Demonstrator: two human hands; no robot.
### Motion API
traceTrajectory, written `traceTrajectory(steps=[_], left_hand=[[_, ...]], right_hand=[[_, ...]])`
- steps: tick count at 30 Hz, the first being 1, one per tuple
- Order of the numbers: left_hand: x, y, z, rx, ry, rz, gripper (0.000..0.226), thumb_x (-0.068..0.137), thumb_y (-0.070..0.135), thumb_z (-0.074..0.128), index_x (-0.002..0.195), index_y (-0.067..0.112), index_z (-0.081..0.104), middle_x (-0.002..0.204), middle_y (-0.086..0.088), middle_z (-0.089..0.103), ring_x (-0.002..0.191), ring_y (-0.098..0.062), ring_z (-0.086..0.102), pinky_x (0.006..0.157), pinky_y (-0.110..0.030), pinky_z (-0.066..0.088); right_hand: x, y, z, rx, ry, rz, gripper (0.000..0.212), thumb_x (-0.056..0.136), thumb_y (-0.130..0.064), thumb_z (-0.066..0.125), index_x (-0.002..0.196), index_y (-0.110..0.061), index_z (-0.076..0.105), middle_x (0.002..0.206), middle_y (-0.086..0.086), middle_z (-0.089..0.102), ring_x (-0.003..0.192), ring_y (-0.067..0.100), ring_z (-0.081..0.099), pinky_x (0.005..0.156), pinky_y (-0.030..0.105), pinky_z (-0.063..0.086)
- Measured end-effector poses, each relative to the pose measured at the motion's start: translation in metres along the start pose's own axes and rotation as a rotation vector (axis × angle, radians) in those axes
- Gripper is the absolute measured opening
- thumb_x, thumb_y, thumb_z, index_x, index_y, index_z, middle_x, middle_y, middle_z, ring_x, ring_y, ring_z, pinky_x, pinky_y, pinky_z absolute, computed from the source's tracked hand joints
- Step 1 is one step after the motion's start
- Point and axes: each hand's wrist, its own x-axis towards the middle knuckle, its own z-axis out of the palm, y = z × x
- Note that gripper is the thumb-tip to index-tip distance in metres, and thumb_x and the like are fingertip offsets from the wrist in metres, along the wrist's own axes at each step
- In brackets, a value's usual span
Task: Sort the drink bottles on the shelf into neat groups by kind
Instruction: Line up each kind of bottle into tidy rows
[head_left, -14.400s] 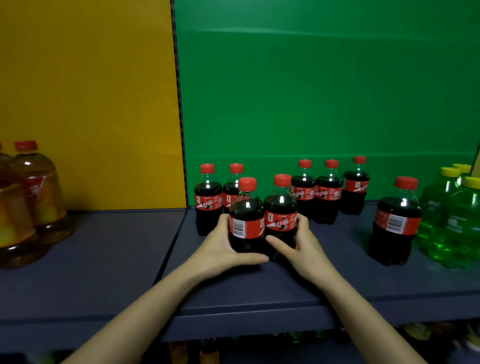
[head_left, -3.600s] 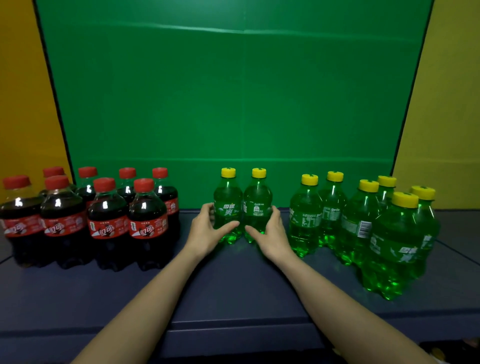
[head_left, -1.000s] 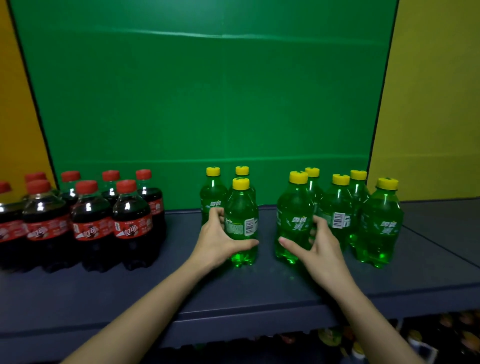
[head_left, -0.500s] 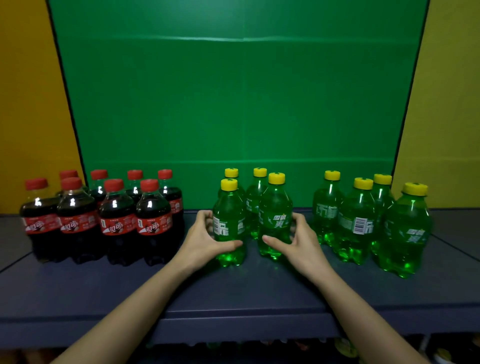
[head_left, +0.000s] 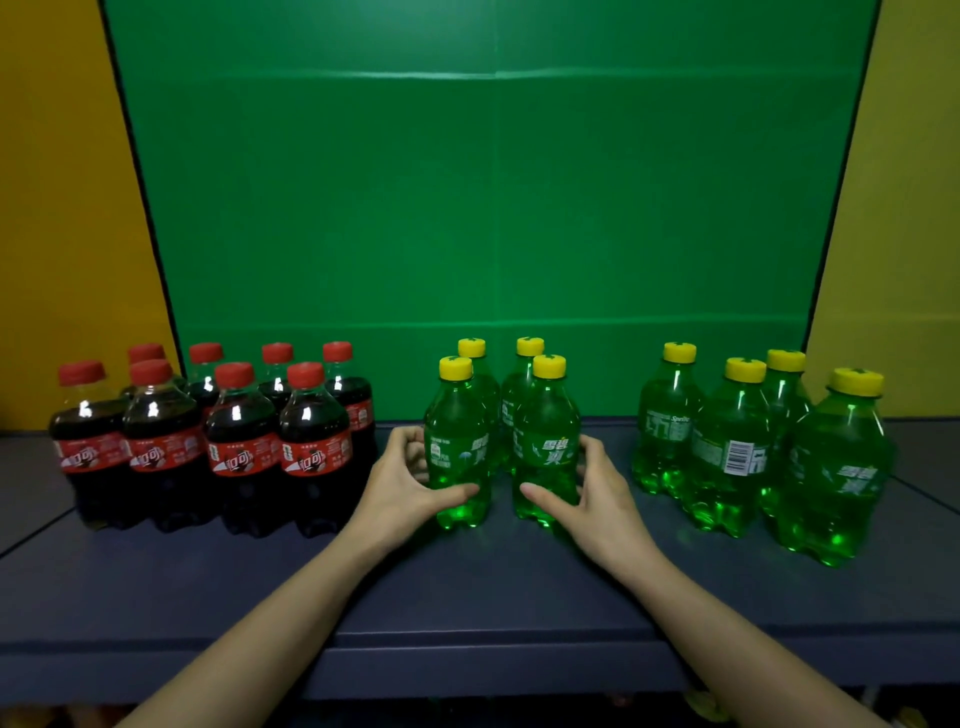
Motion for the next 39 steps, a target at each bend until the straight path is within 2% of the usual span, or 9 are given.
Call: traceTrajectory(steps=[6, 8, 11, 15, 28, 31, 34, 36, 39], left_hand=[[-0.004, -0.001, 0.001, 0.164, 0.053, 0.036, 0.065, 0.053, 0.031, 0.088, 0.105, 0.018, 0.05, 0.101, 0.002, 0.062, 0.091, -0.015, 0.059, 0.078, -0.022, 0.048], [-0.003, 0.0, 0.0, 0.142, 0.064, 0.027, 0.063, 0.053, 0.027, 0.088, 0.101, 0.013, 0.051, 0.089, -0.001, 0.063, 0.08, -0.018, 0.06, 0.071, -0.021, 0.05], [-0.002, 0.001, -0.001, 0.052, 0.029, 0.019, 0.052, 0.059, 0.009, 0.085, 0.099, 0.004, 0.052, 0.078, 0.005, 0.059, 0.066, 0.002, 0.057, 0.061, -0.008, 0.046], [-0.001, -0.003, -0.003, -0.013, -0.039, 0.03, 0.053, 0.063, 0.007, 0.081, 0.109, 0.004, 0.054, 0.099, -0.003, 0.068, 0.087, -0.005, 0.066, 0.074, -0.01, 0.049], [-0.002, -0.002, 0.002, 0.143, -0.055, 0.13, 0.055, 0.068, 0.021, 0.079, 0.116, 0.015, 0.053, 0.109, 0.003, 0.062, 0.097, -0.006, 0.059, 0.09, -0.022, 0.05], [-0.009, 0.003, 0.002, 0.423, 0.117, 0.306, 0.068, 0.07, 0.035, 0.078, 0.122, 0.007, 0.046, 0.114, 0.0, 0.048, 0.105, -0.012, 0.048, 0.093, -0.025, 0.041], [-0.017, 0.018, 0.005, 0.653, 0.277, 0.67, 0.045, 0.08, 0.034, 0.062, 0.11, 0.005, 0.049, 0.104, -0.011, 0.053, 0.099, -0.019, 0.048, 0.086, -0.027, 0.042], [-0.023, 0.032, 0.018, 0.689, 0.228, 0.828, 0.026, 0.082, 0.027, 0.054, 0.099, 0.008, 0.053, 0.092, -0.008, 0.058, 0.086, -0.02, 0.051, 0.075, -0.031, 0.044], [-0.029, 0.049, 0.054, 0.619, 0.02, 0.841, 0.018, 0.083, 0.027, 0.052, 0.088, 0.011, 0.057, 0.083, -0.002, 0.058, 0.078, -0.017, 0.051, 0.068, -0.03, 0.043]], right_hand=[[-0.001, 0.001, 0.0, -0.003, 0.015, -0.023, 0.075, 0.075, -0.039, 0.073, 0.134, -0.014, 0.032, 0.134, 0.002, 0.046, 0.125, 0.019, 0.043, 0.103, 0.035, 0.038], [-0.001, 0.001, 0.0, -0.003, 0.017, -0.023, 0.073, 0.076, -0.035, 0.073, 0.133, -0.014, 0.033, 0.133, 0.001, 0.045, 0.124, 0.018, 0.042, 0.101, 0.032, 0.038], [0.0, 0.0, 0.001, -0.01, 0.02, -0.028, 0.071, 0.077, -0.029, 0.072, 0.133, -0.014, 0.032, 0.129, 0.001, 0.046, 0.117, 0.015, 0.044, 0.096, 0.026, 0.036], [0.001, 0.0, 0.003, -0.031, 0.034, -0.047, 0.077, 0.076, -0.031, 0.073, 0.135, -0.011, 0.028, 0.133, 0.006, 0.047, 0.122, 0.019, 0.045, 0.101, 0.032, 0.039], [0.003, -0.002, 0.006, -0.115, 0.073, -0.061, 0.08, 0.075, -0.044, 0.07, 0.137, -0.01, 0.034, 0.132, 0.005, 0.043, 0.118, 0.021, 0.048, 0.098, 0.043, 0.044], [-0.007, -0.006, -0.005, -0.087, 0.086, -0.078, 0.071, 0.078, -0.042, 0.068, 0.135, -0.011, 0.038, 0.128, 0.003, 0.044, 0.114, 0.014, 0.049, 0.099, 0.038, 0.043], [-0.021, -0.006, -0.029, -0.104, 0.135, -0.124, 0.051, 0.082, -0.032, 0.066, 0.126, -0.012, 0.047, 0.12, 0.0, 0.048, 0.109, 0.01, 0.05, 0.097, 0.036, 0.044], [-0.031, -0.004, -0.052, -0.131, 0.201, -0.155, 0.039, 0.084, -0.024, 0.066, 0.118, -0.013, 0.052, 0.113, -0.003, 0.051, 0.103, 0.01, 0.051, 0.093, 0.029, 0.044], [-0.048, 0.002, -0.092, -0.159, 0.339, -0.172, 0.024, 0.083, -0.012, 0.065, 0.106, -0.015, 0.058, 0.103, -0.004, 0.056, 0.092, 0.012, 0.057, 0.08, 0.009, 0.043]])
